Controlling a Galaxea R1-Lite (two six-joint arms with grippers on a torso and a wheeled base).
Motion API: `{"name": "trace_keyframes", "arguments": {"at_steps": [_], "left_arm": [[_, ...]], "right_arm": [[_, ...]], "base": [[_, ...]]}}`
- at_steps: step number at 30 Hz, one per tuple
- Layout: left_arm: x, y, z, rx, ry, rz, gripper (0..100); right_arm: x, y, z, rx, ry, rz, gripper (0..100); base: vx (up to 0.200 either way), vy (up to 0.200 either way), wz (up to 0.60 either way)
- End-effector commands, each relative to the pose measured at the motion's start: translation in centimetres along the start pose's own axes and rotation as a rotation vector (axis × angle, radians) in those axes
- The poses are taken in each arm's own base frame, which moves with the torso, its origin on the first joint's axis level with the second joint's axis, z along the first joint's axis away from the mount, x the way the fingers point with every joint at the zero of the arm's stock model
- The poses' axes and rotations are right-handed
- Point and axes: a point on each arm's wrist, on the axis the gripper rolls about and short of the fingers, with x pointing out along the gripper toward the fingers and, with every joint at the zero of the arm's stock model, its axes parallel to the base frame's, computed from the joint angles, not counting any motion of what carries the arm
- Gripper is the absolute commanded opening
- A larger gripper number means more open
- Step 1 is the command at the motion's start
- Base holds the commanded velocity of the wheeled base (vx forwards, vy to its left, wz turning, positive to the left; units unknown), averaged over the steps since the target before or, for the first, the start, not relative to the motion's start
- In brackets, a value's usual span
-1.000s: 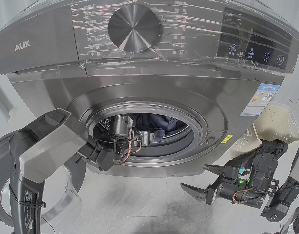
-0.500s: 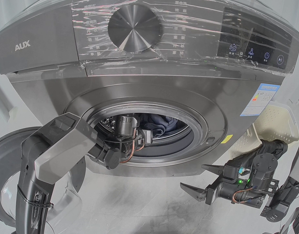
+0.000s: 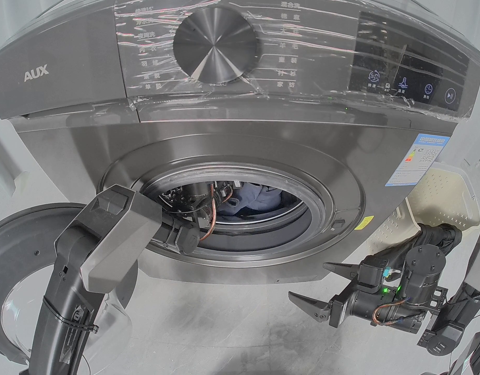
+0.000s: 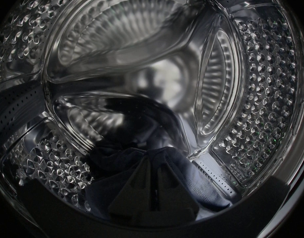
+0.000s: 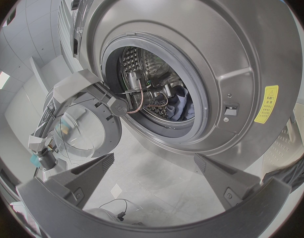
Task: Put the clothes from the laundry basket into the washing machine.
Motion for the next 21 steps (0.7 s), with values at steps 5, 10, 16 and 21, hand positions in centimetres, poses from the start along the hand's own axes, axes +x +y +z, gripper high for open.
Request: {"name": "trace_keyframes", "arguments": {"at_steps": [5, 10, 16, 21], "left_arm": [[-0.4, 0.0, -1.3, -0.004, 0.038, 0.006, 100], [-2.4, -1.5, 0.5, -0.023, 0.07, -0.021, 100], [-7.6, -4.2, 1.8, -0.005, 0.151, -0.104, 100], [-13.8, -6.2, 1.7, 0.039, 0.238, -0.219, 100]], "right_arm": [[0.0, 0.0, 0.0, 0.0, 0.002, -0.001, 100], [-0.1, 0.0, -0.1, 0.001, 0.005, 0.0, 100], [-0.8, 0.0, -0.5, 0.002, 0.025, -0.001, 100], [-1.8, 0.1, -0.3, 0.001, 0.019, 0.0, 100]], "base": [[0.0, 0.0, 0.0], [0.0, 0.0, 0.0], [0.0, 0.0, 0.0], [0.0, 0.0, 0.0]]}}
